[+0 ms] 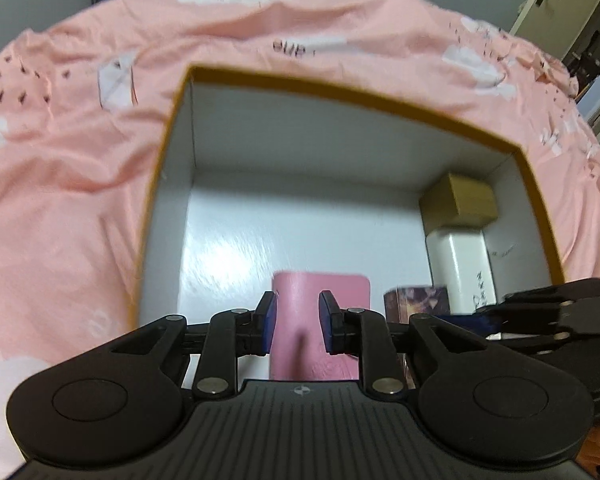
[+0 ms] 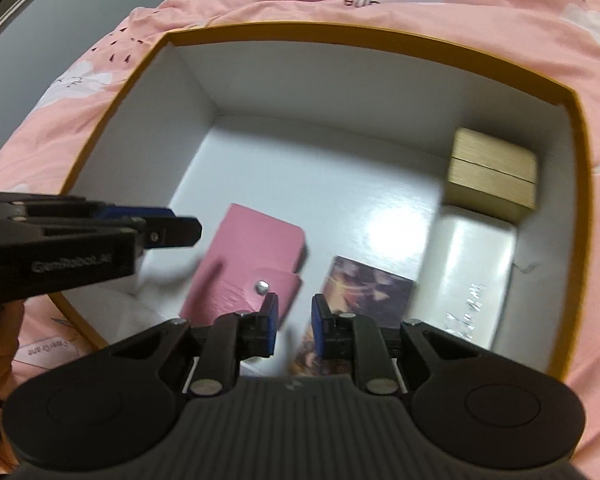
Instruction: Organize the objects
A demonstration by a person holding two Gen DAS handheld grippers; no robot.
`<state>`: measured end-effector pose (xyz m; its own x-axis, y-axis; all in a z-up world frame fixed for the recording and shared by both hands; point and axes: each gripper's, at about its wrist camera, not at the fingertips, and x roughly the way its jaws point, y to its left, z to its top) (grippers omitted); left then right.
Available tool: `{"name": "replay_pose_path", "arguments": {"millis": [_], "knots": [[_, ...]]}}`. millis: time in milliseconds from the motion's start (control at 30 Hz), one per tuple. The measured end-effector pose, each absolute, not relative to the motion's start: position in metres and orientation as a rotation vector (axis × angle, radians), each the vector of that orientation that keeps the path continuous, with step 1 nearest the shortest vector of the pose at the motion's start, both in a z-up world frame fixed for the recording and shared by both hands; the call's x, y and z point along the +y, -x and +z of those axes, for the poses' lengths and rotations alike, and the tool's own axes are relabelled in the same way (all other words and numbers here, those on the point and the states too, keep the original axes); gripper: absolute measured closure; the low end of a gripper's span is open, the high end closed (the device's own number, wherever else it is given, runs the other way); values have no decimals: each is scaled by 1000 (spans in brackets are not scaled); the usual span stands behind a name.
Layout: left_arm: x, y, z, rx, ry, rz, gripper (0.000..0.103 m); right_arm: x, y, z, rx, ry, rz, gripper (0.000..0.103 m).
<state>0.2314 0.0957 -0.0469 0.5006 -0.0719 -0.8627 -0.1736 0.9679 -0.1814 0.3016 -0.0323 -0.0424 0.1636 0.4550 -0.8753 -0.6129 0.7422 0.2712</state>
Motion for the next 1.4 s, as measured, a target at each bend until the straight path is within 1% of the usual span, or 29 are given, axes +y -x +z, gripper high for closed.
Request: {"name": "replay_pose_path", "arguments": {"millis": [233, 267, 333, 567, 967, 1000, 1033, 1100, 1400], "knots": [[112, -225, -19, 960, 248, 87, 77, -11, -312, -56, 1261, 103, 789, 82], [113, -224, -17, 954, 248, 87, 77, -9, -312, -57, 1271, 102, 783, 80], [116, -222, -13, 941, 249, 87, 77, -5, -314, -61, 1289, 106, 751, 68], [122, -220, -14, 939, 276, 75, 77, 0, -317, -71, 1346, 99, 709, 68], [136, -217, -19, 938, 306, 102, 77, 33, -309, -69, 1349, 115, 795, 71], [137, -217, -19, 938, 309, 104, 77, 36, -308, -69, 1351, 108, 796, 74], [137, -216, -20, 937, 311, 105, 77, 39, -307, -69, 1354, 99, 799, 84], [138, -216, -20, 934, 310, 103, 77, 43, -308, -67, 1367, 79, 812, 86], [138, -214, -21, 940, 314, 104, 77, 50, -305, -72, 1378, 68, 806, 86]]}}
